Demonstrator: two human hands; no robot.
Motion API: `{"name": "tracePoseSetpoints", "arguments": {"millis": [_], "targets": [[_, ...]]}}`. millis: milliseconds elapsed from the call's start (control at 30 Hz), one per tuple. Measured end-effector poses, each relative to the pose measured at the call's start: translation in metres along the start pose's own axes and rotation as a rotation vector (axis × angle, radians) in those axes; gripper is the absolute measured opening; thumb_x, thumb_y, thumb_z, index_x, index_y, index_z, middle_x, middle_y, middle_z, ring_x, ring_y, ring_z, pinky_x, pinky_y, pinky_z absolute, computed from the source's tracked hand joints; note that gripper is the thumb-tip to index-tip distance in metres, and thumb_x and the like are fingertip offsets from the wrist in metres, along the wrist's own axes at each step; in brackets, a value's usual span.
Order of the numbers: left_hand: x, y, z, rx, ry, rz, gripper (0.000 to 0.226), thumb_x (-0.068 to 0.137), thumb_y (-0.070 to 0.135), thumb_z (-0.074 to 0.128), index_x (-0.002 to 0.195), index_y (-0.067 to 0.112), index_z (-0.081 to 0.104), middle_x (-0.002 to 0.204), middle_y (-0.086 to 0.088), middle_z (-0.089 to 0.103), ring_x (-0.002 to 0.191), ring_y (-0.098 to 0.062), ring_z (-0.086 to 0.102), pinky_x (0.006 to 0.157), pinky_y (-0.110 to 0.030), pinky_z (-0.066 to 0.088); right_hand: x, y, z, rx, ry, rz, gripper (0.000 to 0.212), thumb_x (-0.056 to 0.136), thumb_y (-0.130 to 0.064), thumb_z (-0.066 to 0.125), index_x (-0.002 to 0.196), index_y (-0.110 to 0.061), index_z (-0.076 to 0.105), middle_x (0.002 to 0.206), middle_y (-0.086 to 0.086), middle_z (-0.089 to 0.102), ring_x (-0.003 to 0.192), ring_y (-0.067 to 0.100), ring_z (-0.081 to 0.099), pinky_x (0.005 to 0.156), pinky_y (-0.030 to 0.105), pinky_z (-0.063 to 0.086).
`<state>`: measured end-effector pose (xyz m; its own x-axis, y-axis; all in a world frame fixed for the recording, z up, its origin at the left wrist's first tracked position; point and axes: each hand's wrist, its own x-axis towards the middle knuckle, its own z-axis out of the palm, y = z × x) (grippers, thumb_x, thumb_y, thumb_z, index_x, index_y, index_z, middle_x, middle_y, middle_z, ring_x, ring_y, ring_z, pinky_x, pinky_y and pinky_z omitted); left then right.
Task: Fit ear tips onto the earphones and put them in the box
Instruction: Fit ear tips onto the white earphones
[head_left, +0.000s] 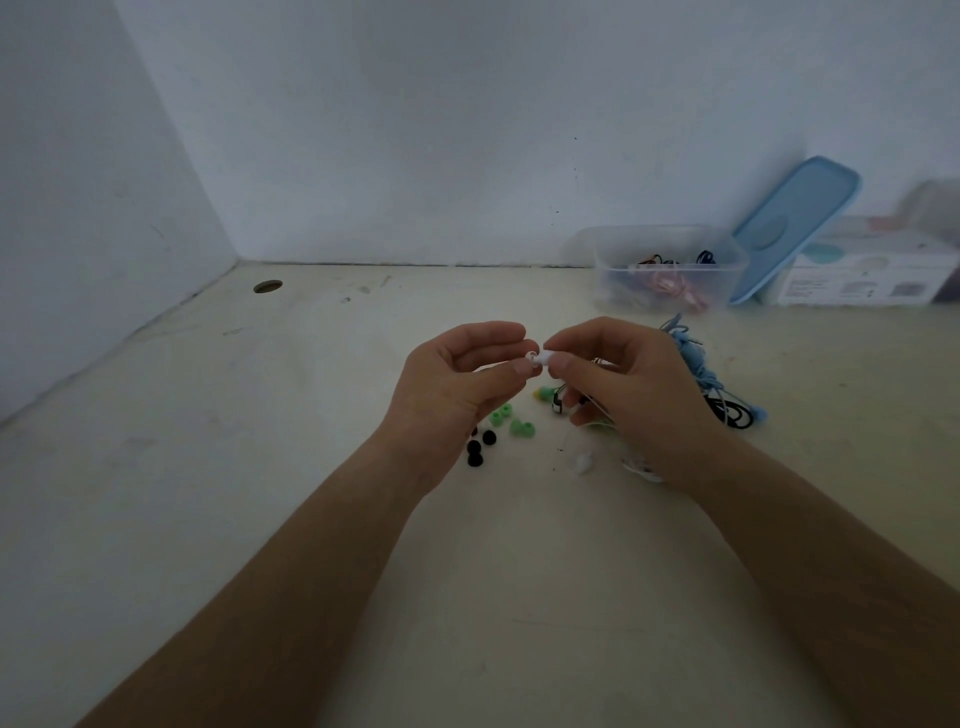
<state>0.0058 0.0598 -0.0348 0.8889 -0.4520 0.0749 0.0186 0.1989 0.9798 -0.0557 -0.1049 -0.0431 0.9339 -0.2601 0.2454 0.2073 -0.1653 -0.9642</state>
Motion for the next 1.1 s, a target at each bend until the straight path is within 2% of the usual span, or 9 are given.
{"name": "tracePoseSetpoints", "arguments": {"millis": [333,600,767,967,1100], "targets": [[-0.0012,0.0008,-0.0022,0.051,-0.008,0.012,0.026,0.085,-0.005,0.068,0.107,0.009,0.069,0.101,-0.009,0.076,0.097,-0.024,0.073,0.086,-0.028,0.057,0.0007,0.0005,-0.0002,-0.029,0.023,0.004,0.007,0.089,-0.019,0.073,0.095,-0.016,0.074,0.083,0.009,0.072,0.064,0.017,0.066,0.06,0.029,0.059],[-0.0016,0.0018,-0.0026,0.054,-0.012,0.013,0.024,0.084,-0.004,0.069,0.105,0.008,0.069,0.099,-0.011,0.076,0.093,-0.025,0.074,0.081,-0.027,0.058,0.0,-0.0018,-0.0017,-0.025,0.001,0.01,0.01,0.088,-0.018,0.074,0.097,-0.013,0.075,0.081,0.008,0.073,0.063,0.015,0.065,0.06,0.027,0.057],[-0.0013,0.003,-0.0052,0.073,-0.048,0.011,0.025,0.082,-0.004,0.071,0.103,0.009,0.069,0.098,-0.01,0.076,0.093,-0.025,0.074,0.08,-0.028,0.057,0.0009,-0.0025,-0.0043,-0.027,-0.028,0.001,0.009,0.088,-0.018,0.074,0.096,-0.019,0.078,0.081,0.003,0.075,0.065,0.014,0.065,0.062,0.026,0.056],[-0.0006,0.0026,-0.0086,0.129,-0.074,0.016,0.023,0.08,-0.002,0.073,0.101,0.01,0.071,0.097,-0.015,0.075,0.094,-0.029,0.073,0.08,-0.029,0.056,0.0024,-0.0011,-0.0069,-0.007,-0.085,0.016,0.01,0.087,-0.016,0.074,0.095,-0.02,0.079,0.08,0.008,0.074,0.066,0.015,0.064,0.063,0.027,0.055],[-0.0015,0.0028,-0.0077,0.139,-0.077,0.013,0.029,0.07,0.009,0.079,0.098,0.011,0.072,0.096,-0.014,0.075,0.093,-0.027,0.073,0.078,-0.027,0.057,0.0022,-0.0012,-0.0084,-0.009,-0.119,0.01,0.01,0.087,-0.015,0.074,0.094,-0.021,0.079,0.078,0.008,0.074,0.066,0.015,0.063,0.062,0.026,0.054]]}}
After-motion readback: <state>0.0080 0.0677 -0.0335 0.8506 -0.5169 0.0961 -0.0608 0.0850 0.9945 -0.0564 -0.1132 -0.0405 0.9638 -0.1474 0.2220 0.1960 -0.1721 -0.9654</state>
